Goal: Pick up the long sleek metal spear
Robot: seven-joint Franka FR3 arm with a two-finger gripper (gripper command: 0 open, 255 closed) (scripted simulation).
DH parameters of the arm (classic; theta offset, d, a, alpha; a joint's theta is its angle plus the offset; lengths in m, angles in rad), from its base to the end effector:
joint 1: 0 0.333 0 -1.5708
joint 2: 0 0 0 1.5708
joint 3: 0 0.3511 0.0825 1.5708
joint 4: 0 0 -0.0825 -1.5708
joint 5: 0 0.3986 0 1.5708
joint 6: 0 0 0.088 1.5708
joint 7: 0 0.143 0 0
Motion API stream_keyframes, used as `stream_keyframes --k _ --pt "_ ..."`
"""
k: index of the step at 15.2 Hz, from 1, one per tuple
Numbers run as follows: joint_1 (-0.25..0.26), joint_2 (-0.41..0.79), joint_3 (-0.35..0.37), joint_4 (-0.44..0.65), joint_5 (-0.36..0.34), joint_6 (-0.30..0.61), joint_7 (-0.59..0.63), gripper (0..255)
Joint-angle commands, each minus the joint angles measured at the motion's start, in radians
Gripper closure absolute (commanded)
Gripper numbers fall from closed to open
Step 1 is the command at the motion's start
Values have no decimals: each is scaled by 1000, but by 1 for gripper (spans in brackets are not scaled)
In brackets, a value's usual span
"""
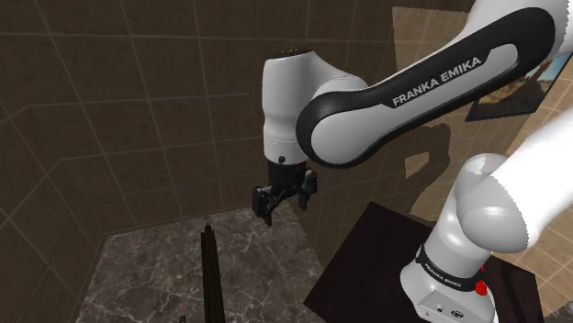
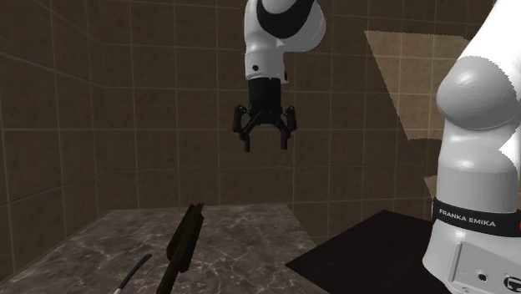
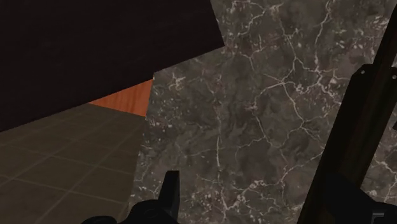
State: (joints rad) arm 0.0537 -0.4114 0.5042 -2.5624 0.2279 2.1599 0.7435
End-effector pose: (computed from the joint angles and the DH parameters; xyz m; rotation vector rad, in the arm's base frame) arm 0.3404 0.2238 0.3748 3.0724 -0.5505 -0.0245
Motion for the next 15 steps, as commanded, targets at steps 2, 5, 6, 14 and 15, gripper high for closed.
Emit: stream_keyframes --k 2,5,6,14,15 --pt "-24 123 61 31 -26 99 93 0" --pt "-49 258 120 75 -92 187 210 0" --pt "-56 306 137 93 -124 213 255 0" --pt "19 701 107 295 -472 341 647 0" --pt "45 744 86 327 -504 348 684 0"
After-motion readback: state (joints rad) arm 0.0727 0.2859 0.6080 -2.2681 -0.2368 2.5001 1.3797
